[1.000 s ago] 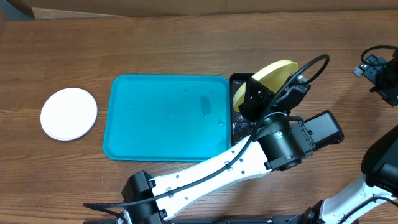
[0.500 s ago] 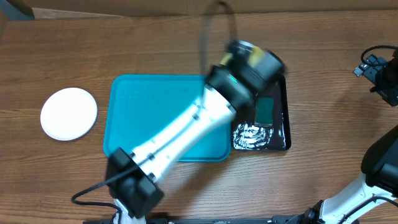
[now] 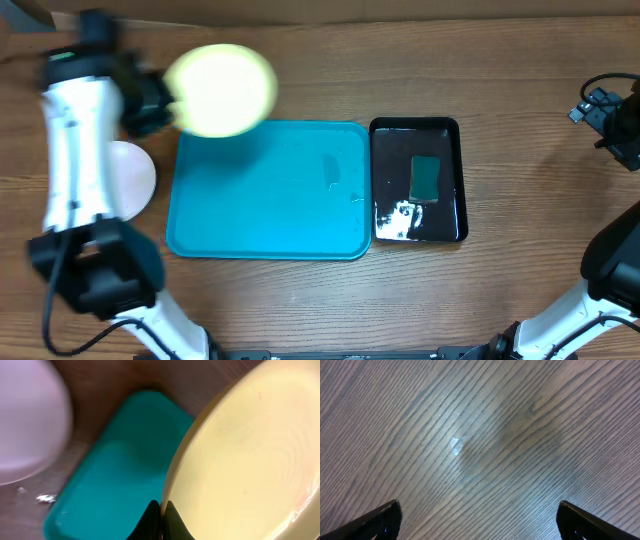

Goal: Clean dirty plates on tray and stack at the side
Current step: 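Lower the yellow plate onto the plate stack at left and release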

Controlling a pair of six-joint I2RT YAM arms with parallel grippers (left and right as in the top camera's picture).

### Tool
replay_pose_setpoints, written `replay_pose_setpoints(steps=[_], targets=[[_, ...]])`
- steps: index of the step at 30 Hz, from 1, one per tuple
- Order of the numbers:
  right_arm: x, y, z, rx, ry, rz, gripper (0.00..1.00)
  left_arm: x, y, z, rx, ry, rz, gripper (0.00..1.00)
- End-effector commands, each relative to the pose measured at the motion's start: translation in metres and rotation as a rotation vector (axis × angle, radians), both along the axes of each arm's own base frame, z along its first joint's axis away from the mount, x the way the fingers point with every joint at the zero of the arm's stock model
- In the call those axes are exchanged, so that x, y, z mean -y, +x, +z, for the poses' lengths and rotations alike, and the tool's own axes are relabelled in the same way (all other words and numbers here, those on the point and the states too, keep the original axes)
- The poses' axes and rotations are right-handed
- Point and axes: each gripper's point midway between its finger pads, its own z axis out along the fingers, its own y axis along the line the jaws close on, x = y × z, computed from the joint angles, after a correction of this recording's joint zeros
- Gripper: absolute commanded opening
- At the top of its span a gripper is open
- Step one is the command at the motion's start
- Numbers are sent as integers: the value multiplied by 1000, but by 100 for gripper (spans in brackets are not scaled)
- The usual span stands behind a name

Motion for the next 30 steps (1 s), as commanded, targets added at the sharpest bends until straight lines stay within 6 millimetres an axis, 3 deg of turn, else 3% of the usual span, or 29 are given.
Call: replay_pose_setpoints(steps=[1, 5, 7, 9, 13, 19, 28, 30], targets=[[2, 2, 10, 21, -22, 1, 100, -46, -21, 10, 28, -52, 98, 4], [2, 2, 10, 21, -22, 1, 100, -128, -65, -16, -75, 72, 330, 4], [2, 2, 10, 21, -22, 1, 100, -154, -86, -32, -132, 116, 427, 4], [2, 2, 10, 21, -22, 1, 100, -167, -98, -47, -152, 122, 472, 4], [2, 2, 10, 21, -22, 1, 100, -181, -111, -70, -166, 124, 515, 4], [2, 2, 10, 21, -22, 1, 100, -183, -115, -88, -174, 129, 523, 4], [2, 2, 10, 21, -22, 1, 100, -193, -123, -96, -207, 199, 539, 4], [2, 2, 10, 21, -22, 1, 100, -192, -122, -96, -202, 192, 537, 10]])
